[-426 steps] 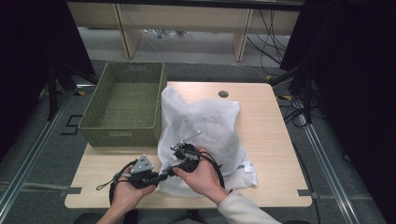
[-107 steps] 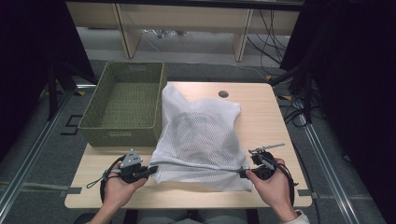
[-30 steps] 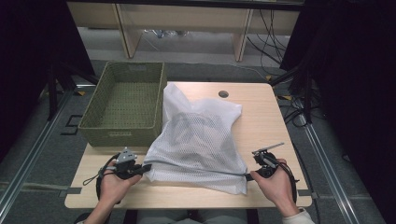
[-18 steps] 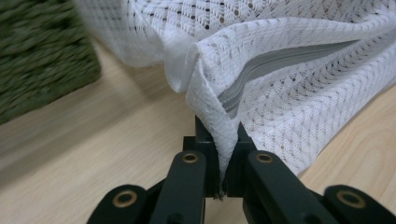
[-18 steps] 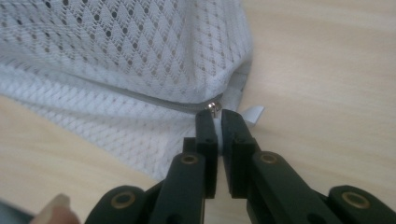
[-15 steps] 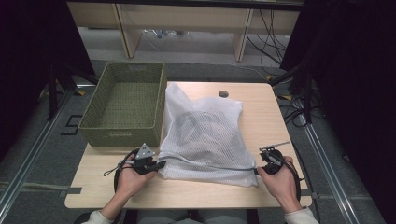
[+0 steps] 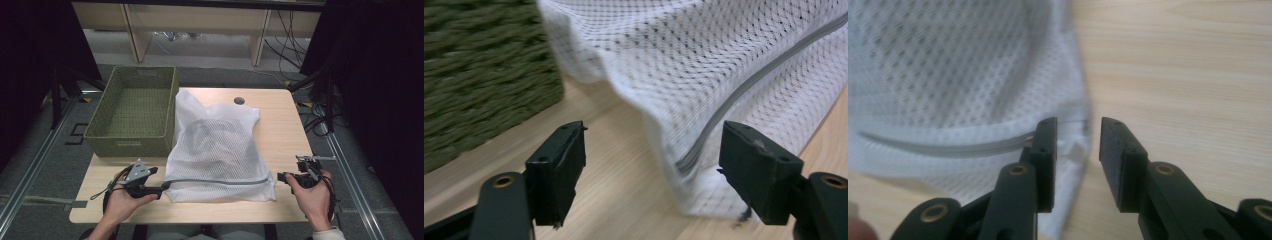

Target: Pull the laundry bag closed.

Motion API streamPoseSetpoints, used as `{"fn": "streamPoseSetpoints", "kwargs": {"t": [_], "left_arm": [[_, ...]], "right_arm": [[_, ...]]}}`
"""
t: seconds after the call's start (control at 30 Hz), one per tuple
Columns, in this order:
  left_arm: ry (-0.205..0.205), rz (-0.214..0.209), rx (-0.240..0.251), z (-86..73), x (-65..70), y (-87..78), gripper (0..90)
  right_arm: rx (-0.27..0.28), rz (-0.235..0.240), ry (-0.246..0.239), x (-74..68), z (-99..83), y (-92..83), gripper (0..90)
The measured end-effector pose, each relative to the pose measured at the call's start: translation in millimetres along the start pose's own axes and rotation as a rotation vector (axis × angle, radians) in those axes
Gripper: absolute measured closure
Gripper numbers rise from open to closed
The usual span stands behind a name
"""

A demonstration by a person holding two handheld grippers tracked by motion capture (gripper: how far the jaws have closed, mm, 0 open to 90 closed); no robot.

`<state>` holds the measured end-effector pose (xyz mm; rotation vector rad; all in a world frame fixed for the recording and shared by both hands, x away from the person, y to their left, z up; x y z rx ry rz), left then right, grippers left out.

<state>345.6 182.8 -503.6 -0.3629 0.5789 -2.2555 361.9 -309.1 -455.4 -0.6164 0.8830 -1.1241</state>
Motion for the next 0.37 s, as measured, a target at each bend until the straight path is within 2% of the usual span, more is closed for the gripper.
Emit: {"fn": "streamPoseSetpoints", "kwargs": {"t": [0.03, 0.07, 0.1, 0.17, 0.2, 0.23, 0.27, 0.33, 0.37], "left_arm": [[-0.011, 0.008, 0.019, -2.9, -1.4, -3.1, 24.7], [-0.002, 0.014, 0.024, -5.1, -3.3, -5.9, 23.5], [-0.01, 0.034, 0.054, -8.4, -4.8, -9.3, 23.1], [-0.008, 0.041, 0.084, -12.4, -8.1, -13.0, 23.1], [-0.006, 0.041, 0.098, -13.9, -9.3, -14.2, 23.1], [-0.024, 0.045, 0.112, -15.2, -9.2, -14.4, 23.1], [-0.019, 0.045, 0.103, -16.2, -10.0, -15.0, 23.3], [-0.017, 0.05, 0.109, -16.9, -9.6, -12.8, 23.7], [-0.016, 0.049, 0.109, -17.3, -9.0, -11.7, 24.2]], "right_arm": [[-0.009, -0.01, 0.033, 2.6, -0.8, -1.4, 69.4], [-0.013, 0.016, 0.047, 7.3, -1.4, -0.9, 69.4], [0.046, -0.019, 0.014, 12.3, -1.7, 2.2, 69.2], [0.009, 0.006, 0.035, 19.9, -1.3, 0.5, 68.7], [0.035, 0.006, 0.015, 23.8, -1.6, 2.6, 68.5], [0.047, -0.014, 0.059, 22.4, -3.2, 2.9, 68.5], [0.037, -0.028, 0.088, 22.1, -3.9, 2.7, 68.5], [0.022, -0.026, 0.093, 22.4, -4.1, 1.9, 68.4], [0.035, -0.025, 0.091, 22.5, -4.4, 3.0, 68.4]]}}
Point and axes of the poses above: each handheld gripper's, and its own axes: y roughly forward along the jaws, z roughly out of its top, x roughly to its right, the point moved 1 cm from there along y, roughly forward along the jaws
